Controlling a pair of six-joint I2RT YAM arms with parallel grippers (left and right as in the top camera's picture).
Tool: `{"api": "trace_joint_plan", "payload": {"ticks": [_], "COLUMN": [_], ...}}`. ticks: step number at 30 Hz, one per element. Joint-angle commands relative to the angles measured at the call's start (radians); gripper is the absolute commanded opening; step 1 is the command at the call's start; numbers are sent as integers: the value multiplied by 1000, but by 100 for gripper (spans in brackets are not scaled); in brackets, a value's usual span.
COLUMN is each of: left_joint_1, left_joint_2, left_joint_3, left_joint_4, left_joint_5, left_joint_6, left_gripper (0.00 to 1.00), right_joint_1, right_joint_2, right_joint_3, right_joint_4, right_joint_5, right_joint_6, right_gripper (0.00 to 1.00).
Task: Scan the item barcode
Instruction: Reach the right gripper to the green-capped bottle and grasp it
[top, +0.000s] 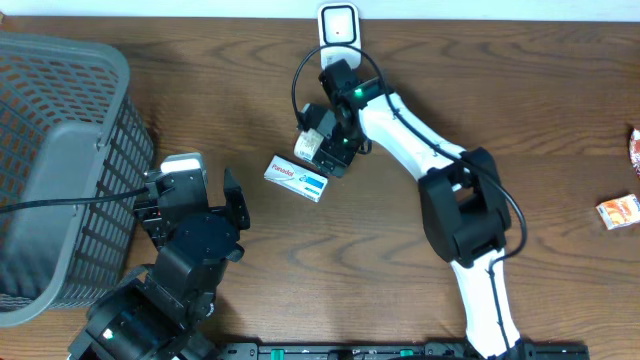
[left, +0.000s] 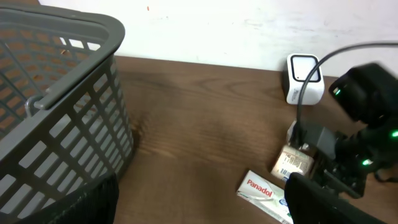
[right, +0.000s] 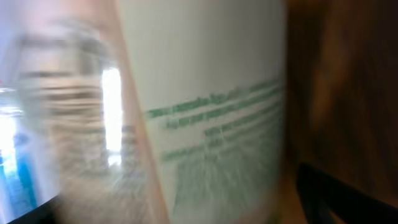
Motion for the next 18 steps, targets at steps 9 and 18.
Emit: {"api": "trace_joint_plan", "payload": {"ticks": [9,18], "left_joint_1": [1,1], "left_joint_2": [-1,-1], "left_joint_3": [5,5], "left_joint_4": [1,1], "left_joint_5": [-19,-20], "left_joint_6": [10,10], "left_gripper": [86,86], "right_joint_1": [9,8], "right_joint_2": [35,-64], "right_joint_3": [0,34], "right_joint_4": [9,-101], "right_joint_5": [1,141], "right_joint_6": [3,2], "right_gripper": [49,38]}}
